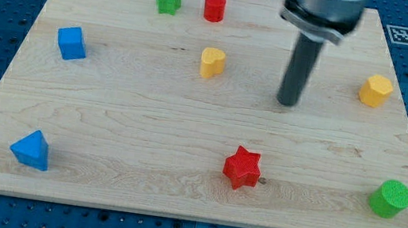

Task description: Move your arm closer to the green circle

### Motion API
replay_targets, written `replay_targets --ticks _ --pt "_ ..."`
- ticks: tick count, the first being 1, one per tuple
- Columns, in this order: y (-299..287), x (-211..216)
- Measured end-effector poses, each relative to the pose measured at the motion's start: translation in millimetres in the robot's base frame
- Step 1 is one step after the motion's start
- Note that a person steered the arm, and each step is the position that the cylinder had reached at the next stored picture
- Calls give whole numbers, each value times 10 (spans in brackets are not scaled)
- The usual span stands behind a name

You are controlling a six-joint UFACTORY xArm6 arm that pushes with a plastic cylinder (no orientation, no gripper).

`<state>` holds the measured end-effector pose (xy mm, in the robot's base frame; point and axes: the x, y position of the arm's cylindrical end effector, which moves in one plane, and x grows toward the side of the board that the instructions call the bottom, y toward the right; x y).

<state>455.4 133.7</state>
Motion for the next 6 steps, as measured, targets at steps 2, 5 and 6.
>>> replay_targets --ticks 2,5,6 --pt "1287 706" --pt "1831 1623" --pt "1777 1626"
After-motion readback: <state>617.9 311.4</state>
